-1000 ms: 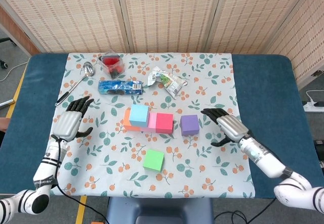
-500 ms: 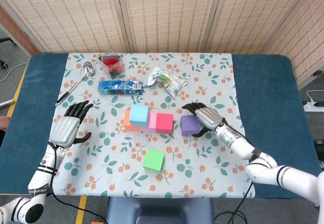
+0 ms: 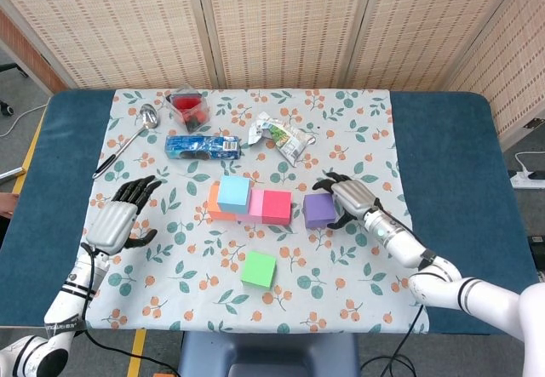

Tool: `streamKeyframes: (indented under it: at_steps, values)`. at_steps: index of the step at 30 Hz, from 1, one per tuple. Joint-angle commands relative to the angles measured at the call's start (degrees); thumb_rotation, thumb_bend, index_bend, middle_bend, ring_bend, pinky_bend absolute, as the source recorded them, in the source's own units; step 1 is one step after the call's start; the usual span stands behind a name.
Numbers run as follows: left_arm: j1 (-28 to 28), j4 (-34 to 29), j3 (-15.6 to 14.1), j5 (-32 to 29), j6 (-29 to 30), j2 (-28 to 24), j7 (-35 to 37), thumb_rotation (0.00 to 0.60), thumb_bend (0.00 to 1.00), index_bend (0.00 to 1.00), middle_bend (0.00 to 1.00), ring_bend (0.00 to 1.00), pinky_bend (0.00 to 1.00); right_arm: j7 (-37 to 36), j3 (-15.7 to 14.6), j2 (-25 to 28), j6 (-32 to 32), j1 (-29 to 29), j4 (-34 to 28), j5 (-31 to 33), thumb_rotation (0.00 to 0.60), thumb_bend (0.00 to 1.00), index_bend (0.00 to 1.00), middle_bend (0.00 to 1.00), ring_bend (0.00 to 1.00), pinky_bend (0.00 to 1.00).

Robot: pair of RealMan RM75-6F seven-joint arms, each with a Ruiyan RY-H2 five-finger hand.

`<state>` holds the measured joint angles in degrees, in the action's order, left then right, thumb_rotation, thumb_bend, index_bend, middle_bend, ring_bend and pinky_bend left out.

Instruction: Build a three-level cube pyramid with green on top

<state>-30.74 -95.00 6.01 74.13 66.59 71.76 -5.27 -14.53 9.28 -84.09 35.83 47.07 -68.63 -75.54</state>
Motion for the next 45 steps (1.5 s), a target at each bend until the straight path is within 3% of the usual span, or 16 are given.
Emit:
streamKeyframes:
  at_steps: [1, 6, 11, 17, 22, 33, 45]
  values:
    - [0.0, 0.0, 0.2, 0.1, -0.2, 0.0, 0.2, 0.6, 0.3, 0.04, 0.0, 0.0, 0.09, 0.5, 0.2, -1.1, 1.4, -0.2, 0.9, 0.2, 0.6, 0.11, 0.31, 0.29, 0.07, 0.18]
    - [0.1, 0.0, 0.6, 0.2, -0.3, 0.0, 0.2, 0.6, 0.3, 0.03, 0.0, 0.0, 0.09, 1.2, 1.1, 0.4, 3.5, -0.5, -1.3, 0.6, 0.6, 0.18, 0.4, 0.4, 0.18, 0.23]
    - [0.0, 0.3, 0.7, -0.3, -1.1, 0.0, -0.6, 0.6, 0.3, 0.03, 0.0, 0.0, 0.09, 3.1, 3.0, 6.5, 4.7, -0.5, -9.2, 1.8, 0.6, 0.18, 0.4, 0.41, 0.19, 0.23]
    - [-0.3, 0.5, 1.1, -1.1, -1.6, 0.5, -2.4, 0.6, 0.3, 0.03, 0.0, 0.0, 0.09, 7.5, 5.8, 11.0, 2.0, 1.9, -17.2, 9.0, 0.6, 0.18, 0.4, 0.41, 0.19, 0.23]
    - [-0.3, 0.5, 1.4, -1.6, -1.5, 1.1, -3.9, 0.6, 0.3, 0.03, 0.0, 0.0, 0.09, 15.4, 6.2, 9.7, 0.9, 6.1, -19.5, 19.1, 0.6, 0.18, 0.4, 0.41, 0.19, 0.23]
    - [-0.3, 1.0, 1.3, -1.3, -2.1, 1.6, -3.2, 0.6, 0.3, 0.02, 0.0, 0.0, 0.08, 30.3, 5.0, 4.6, 6.9, 15.2, -21.6, 39.7, 0.6, 0.18, 0.4, 0.41, 0.19, 0.23]
    - [-0.1, 0.8, 1.2, -0.2, -2.0, 1.5, -2.7, 0.6, 0.31, 0.01, 0.0, 0.0, 0.07, 35.9, 4.4, 1.6, 11.3, 19.1, -22.0, 47.8, 0.6, 0.18, 0.39, 0.41, 0.19, 0.22]
